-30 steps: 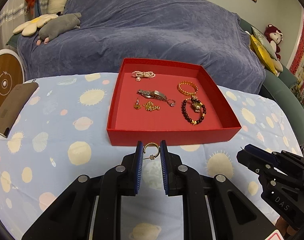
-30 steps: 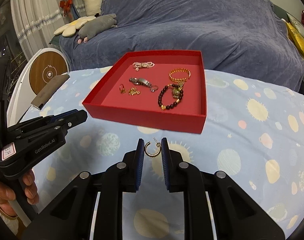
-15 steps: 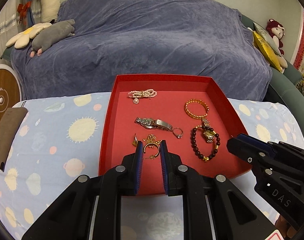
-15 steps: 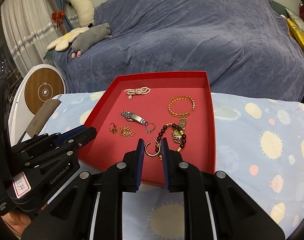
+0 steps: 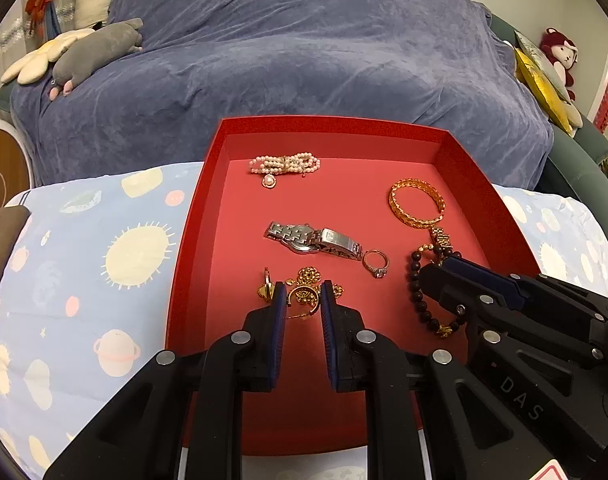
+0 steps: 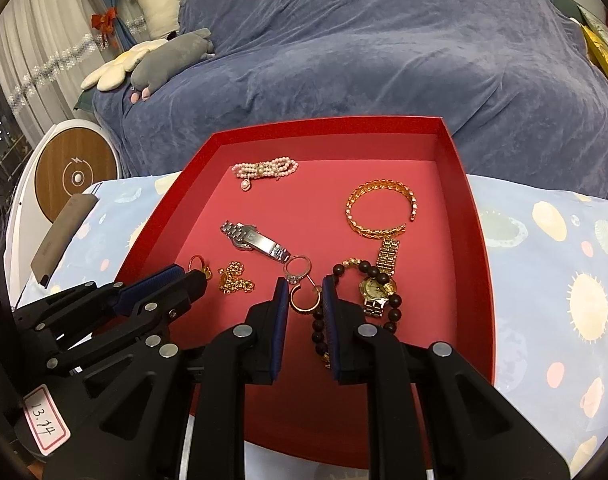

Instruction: Organize jewelry

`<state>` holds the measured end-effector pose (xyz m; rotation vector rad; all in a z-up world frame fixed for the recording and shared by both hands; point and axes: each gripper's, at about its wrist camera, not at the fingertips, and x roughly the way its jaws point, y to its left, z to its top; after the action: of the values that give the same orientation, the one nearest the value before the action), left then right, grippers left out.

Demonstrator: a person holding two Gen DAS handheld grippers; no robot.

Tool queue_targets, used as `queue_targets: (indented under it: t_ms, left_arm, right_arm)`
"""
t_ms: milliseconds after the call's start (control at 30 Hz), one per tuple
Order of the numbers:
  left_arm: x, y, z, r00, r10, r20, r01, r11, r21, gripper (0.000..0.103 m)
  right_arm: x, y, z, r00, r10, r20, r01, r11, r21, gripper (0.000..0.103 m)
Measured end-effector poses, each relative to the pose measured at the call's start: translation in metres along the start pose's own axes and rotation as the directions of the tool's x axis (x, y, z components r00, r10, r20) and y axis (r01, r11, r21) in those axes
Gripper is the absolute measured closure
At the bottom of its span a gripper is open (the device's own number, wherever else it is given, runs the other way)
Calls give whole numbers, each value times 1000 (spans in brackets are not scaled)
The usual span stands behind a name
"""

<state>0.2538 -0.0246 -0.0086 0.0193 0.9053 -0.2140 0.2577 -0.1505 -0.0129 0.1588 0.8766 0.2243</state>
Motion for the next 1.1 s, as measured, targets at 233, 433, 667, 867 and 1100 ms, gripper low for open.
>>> queue_targets:
  t_ms: [233,433,667,867,1100]
  left_arm:
    - [3,2,0,1000,18,-3,-19,1000,-3,85]
    - [-3,1,0,999,39,8,-39,999,-1,73]
    - [-36,-9,-2,999,37,37,-38,999,10,73]
    - [-77,-11,-31,998,35,49,-35,999,3,73]
    - [-109,-11,-79,999,23,36,-22,998,-51,73]
  right_arm:
    - [-3,5,1,1000,-12,14,12,1000,-25,85]
    - [-16,9,3,999,-13,32,14,999,-38,85]
    - [-55,11,-8,999,-13,46,15,999,-38,84]
    - [-97,9,-40,999,-24,30,25,999,-37,81]
    - [-131,7,-96,999,-43,-8,43,999,-23,80]
